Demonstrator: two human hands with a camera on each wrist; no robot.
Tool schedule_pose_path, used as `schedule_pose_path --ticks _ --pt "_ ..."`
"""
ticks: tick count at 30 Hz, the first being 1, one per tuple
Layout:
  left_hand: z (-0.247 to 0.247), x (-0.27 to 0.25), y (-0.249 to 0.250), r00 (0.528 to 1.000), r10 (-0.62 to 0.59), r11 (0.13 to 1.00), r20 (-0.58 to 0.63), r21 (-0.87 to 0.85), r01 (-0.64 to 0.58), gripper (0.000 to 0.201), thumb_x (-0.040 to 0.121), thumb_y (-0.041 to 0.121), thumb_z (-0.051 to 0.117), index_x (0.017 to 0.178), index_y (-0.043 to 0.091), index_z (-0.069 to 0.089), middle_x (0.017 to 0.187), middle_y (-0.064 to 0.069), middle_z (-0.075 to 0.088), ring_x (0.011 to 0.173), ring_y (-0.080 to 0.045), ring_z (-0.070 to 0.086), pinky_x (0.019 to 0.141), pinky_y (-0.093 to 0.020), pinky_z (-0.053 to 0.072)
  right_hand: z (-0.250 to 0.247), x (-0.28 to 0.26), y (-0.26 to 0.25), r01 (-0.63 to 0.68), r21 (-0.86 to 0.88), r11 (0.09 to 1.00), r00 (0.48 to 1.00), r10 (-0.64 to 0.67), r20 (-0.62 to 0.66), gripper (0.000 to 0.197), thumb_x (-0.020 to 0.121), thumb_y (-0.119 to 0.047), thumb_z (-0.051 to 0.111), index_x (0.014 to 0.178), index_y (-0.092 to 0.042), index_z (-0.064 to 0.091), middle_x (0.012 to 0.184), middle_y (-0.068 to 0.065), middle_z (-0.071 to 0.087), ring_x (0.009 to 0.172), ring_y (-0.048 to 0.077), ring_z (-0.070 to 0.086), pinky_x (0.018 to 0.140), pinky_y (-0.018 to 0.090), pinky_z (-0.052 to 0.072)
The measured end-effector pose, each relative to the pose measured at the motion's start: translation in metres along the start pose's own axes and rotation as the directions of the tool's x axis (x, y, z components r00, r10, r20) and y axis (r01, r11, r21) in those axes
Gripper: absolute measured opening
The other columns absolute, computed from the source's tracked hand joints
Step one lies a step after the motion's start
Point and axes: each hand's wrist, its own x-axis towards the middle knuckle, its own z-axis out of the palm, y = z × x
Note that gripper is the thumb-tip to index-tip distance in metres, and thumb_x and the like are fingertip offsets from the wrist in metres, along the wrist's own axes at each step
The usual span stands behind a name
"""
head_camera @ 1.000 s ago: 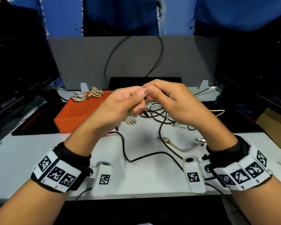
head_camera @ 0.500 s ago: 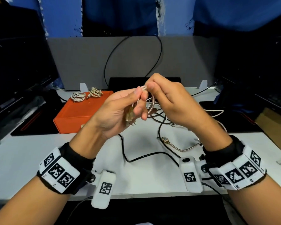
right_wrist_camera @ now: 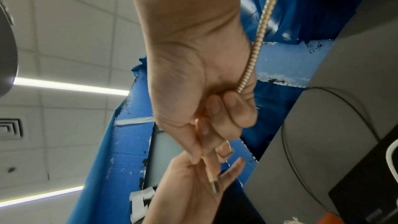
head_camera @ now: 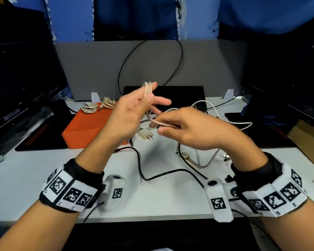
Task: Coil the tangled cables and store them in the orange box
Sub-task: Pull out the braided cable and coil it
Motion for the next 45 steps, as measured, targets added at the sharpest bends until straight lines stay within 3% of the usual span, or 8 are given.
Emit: schedule_pose_path --ticks 6,12,20,23,26,33,39,45 --pt "-0.002 -0.006 0.011 0.955 0.02 0.996 0.297 -0.086 0.006 0.036 0.109 0.021 0.036 0.097 0.009 0.067 0.074 -0.004 0.069 0.064 -0.018 0.053 0.069 -0.026 0.044 -0.018 -0.006 0.006 0.042 0.19 0.981 0.894 0.048 -0.445 0.013 0.098 -0.036 0.069 0.101 -0.027 0.06 0.064 -0.011 0.049 0.06 0.009 0.045 0.062 0.043 0.044" --pt "-0.008 -0.004 0.008 0.94 0.065 0.963 0.335 -0.269 0.03 0.032 0.108 0.017 0.036 0.099 -0.004 0.058 0.063 -0.001 0.05 0.061 -0.017 0.048 0.065 -0.027 0.043 -0.004 -0.001 0.001 0.036 0.175 0.984 0.937 0.028 -0.348 0.026 0.111 -0.04 0.04 0.121 -0.029 0.061 0.103 -0.001 0.073 0.1 0.016 0.068 0.089 0.049 0.053" --pt "0.008 -0.012 0.014 0.932 -0.035 0.782 0.361 -0.571 0.25 0.037 0.106 0.031 0.034 0.093 0.009 0.061 0.051 0.003 0.044 0.053 -0.017 0.052 0.06 -0.022 0.046 -0.008 -0.002 -0.002 0.071 0.191 0.979 0.924 0.008 -0.382 0.023 0.109 -0.037 0.047 0.096 -0.021 0.057 0.081 0.01 0.065 0.073 0.026 0.057 0.067 0.044 0.046" --pt "0.008 -0.014 0.018 0.936 -0.011 0.727 0.351 -0.64 0.248 0.043 0.102 0.031 0.041 0.109 0.004 0.073 0.046 0.006 0.048 0.063 -0.017 0.07 0.089 -0.038 0.058 -0.01 -0.002 -0.002 0.123 0.234 0.965 0.906 -0.013 -0.422 0.023 0.11 -0.033 0.045 0.096 -0.021 0.059 0.079 0.007 0.06 0.073 0.023 0.053 0.068 0.04 0.045" --pt "0.004 -0.011 0.019 0.95 0.023 0.703 0.313 -0.68 0.207 0.048 0.103 0.03 0.041 0.129 -0.005 0.061 0.051 0.007 0.053 0.082 -0.017 0.076 0.118 -0.066 0.028 -0.011 -0.001 0.004 0.118 0.197 0.973 0.88 -0.01 -0.475 0.026 0.112 -0.03 0.041 0.11 -0.021 0.066 0.079 0.006 0.061 0.069 0.019 0.053 0.065 0.033 0.044" --pt "-0.009 -0.001 0.013 0.996 -0.09 0.603 0.03 -0.794 0.078 0.04 0.103 0.018 0.045 0.134 -0.003 0.056 0.099 0.002 0.078 0.084 -0.01 0.075 0.122 -0.046 0.033 0.002 0.006 0.018 -0.181 0.094 0.979 0.972 0.192 -0.135 0.039 0.11 -0.043 0.039 0.147 -0.05 0.047 0.063 -0.011 0.05 0.055 0.007 0.056 0.053 0.035 0.059" --pt "0.01 -0.002 0.005 0.998 -0.048 0.971 0.048 -0.23 0.058 0.031 0.111 0.013 0.037 0.138 0.009 0.051 0.121 0.002 0.075 0.097 -0.012 0.071 0.095 -0.03 0.053 0.023 0.006 -0.01 -0.092 -0.106 0.99 0.995 0.096 0.032 0.028 0.108 -0.044 0.044 0.119 -0.024 0.061 0.087 -0.016 0.057 0.082 0.01 0.052 0.073 0.032 0.037" --pt "-0.001 -0.003 0.0 0.97 -0.073 0.973 0.233 0.23 0.018 0.031 0.102 0.033 0.042 0.101 0.008 0.061 0.081 -0.005 0.073 0.067 -0.024 0.064 0.069 -0.039 0.051 -0.008 -0.004 -0.005 -0.081 0.078 0.994 0.97 0.097 -0.225 0.02 0.096 -0.036 0.069 0.083 -0.022 0.066 0.066 -0.01 0.064 0.057 0.007 0.05 0.057 0.029 0.042"
